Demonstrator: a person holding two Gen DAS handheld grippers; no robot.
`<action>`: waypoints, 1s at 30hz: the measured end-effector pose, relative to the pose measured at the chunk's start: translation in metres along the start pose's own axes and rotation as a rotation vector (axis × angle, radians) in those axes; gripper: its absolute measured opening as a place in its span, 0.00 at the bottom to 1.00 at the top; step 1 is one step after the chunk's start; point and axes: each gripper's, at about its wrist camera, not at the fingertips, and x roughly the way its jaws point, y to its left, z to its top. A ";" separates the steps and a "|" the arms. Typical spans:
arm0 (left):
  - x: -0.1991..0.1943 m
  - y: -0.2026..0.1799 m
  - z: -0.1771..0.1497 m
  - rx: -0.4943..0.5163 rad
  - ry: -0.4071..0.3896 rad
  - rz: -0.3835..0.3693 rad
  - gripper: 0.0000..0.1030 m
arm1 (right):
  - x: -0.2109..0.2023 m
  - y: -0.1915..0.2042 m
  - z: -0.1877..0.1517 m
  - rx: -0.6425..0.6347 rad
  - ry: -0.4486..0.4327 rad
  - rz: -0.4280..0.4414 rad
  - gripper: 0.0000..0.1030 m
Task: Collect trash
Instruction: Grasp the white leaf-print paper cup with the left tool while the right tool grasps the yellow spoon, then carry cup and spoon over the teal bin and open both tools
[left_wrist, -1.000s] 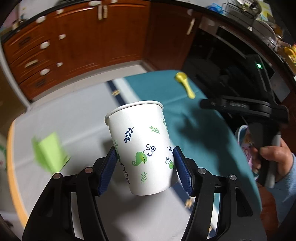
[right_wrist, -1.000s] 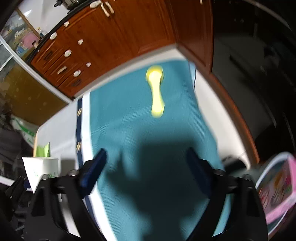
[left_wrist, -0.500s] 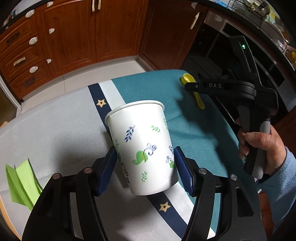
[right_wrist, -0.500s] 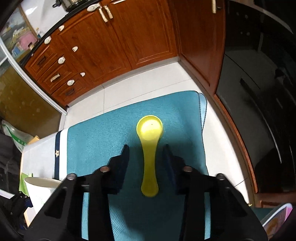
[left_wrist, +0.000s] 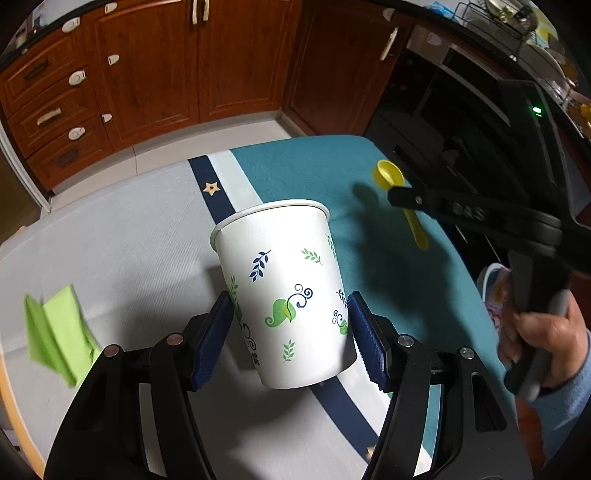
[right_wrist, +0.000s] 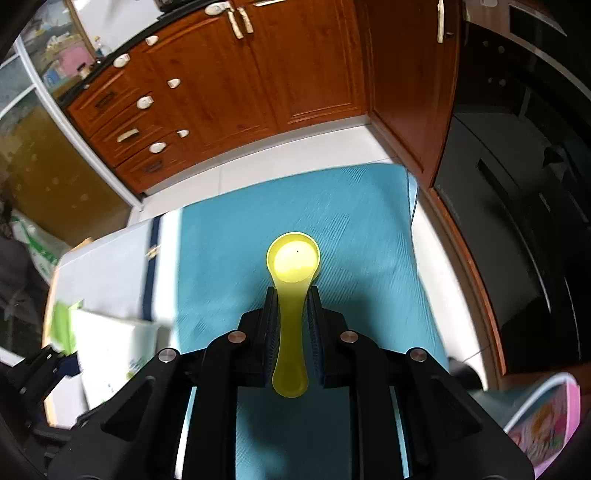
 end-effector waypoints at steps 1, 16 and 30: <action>-0.007 -0.003 -0.004 0.003 -0.005 0.002 0.63 | -0.007 0.003 -0.004 0.000 0.000 0.006 0.15; -0.089 -0.129 -0.061 0.212 -0.048 -0.072 0.63 | -0.173 -0.037 -0.109 0.108 -0.087 0.030 0.15; -0.036 -0.299 -0.092 0.443 0.102 -0.159 0.63 | -0.247 -0.213 -0.211 0.382 -0.139 -0.022 0.15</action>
